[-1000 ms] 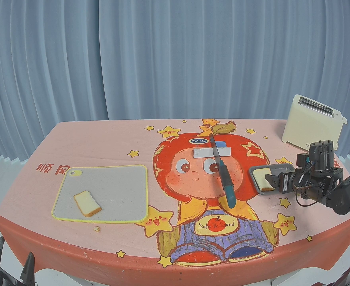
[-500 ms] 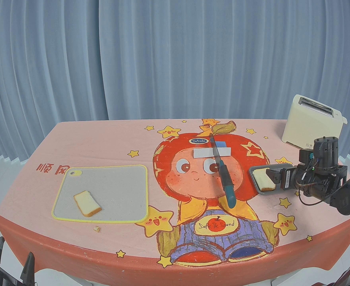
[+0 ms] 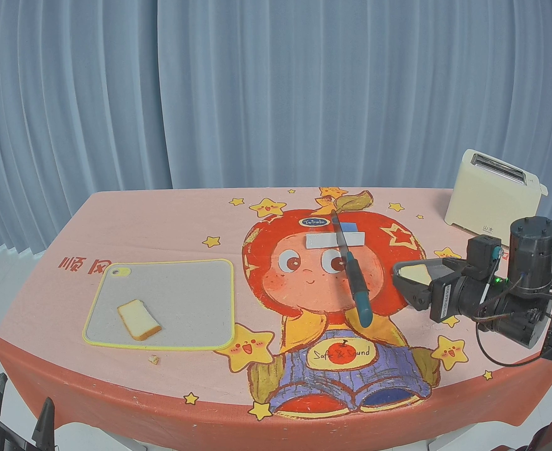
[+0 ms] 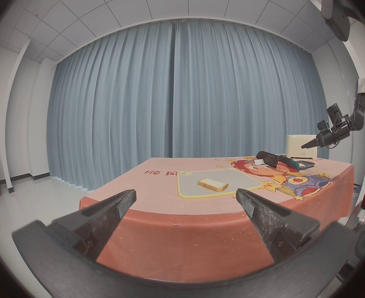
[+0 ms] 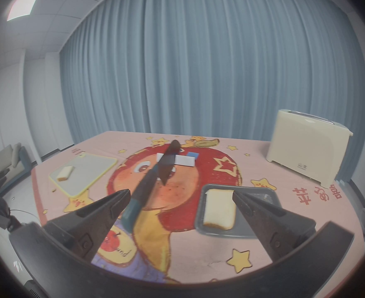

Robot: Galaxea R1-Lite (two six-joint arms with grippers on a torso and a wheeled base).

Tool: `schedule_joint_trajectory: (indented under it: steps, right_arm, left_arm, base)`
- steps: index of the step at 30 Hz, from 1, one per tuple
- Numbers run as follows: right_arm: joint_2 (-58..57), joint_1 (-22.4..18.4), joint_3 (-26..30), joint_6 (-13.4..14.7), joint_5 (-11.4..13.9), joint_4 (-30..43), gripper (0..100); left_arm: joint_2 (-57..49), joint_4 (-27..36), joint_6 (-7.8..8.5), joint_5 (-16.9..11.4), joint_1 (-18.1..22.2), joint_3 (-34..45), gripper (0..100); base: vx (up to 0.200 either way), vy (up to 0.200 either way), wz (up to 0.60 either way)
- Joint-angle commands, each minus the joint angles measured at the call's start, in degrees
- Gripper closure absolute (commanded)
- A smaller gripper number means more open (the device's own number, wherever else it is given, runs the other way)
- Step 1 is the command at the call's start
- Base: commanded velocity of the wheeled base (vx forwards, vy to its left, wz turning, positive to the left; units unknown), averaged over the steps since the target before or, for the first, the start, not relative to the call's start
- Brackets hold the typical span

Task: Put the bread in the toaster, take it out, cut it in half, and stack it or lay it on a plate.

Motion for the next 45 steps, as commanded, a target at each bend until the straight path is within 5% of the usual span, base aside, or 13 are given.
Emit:
schedule_joint_trajectory:
  steps: [1, 15, 27, 35, 45]
  right_arm:
    - [-3.0, 4.4, 1.1, 0.1, -0.2, 0.2, 0]
    - [-2.6, 7.4, 1.9, 0.4, -0.1, 0.1, 0]
    - [1.3, 16.8, 0.2, 1.9, -0.1, 0.2, 0]
    - [14.5, 21.3, -11.6, 1.4, -0.1, 3.1, 0]
    - [20.0, 26.6, -28.3, 3.4, 0.7, 21.7, 0]
  left_arm:
    - [-0.9, 0.0, 0.04, 0.0, 0.0, 1.0, 0]
    - [-0.9, 0.0, -0.05, 0.0, 0.0, 1.0, 0]
    - [-0.9, 0.0, 0.04, 0.0, 0.0, 1.0, 0]
    - [-0.9, 0.0, 0.13, -0.1, 0.0, 1.0, 0]
    - [-0.9, 0.0, 0.22, -0.1, 0.0, 1.0, 0]
  base:
    - [0.000, 0.200, 0.00]
    - [0.000, 0.200, 0.00]
    - [0.000, 0.200, 0.00]
    - [0.000, 0.025, 0.00]
    - [0.000, 0.000, 0.00]
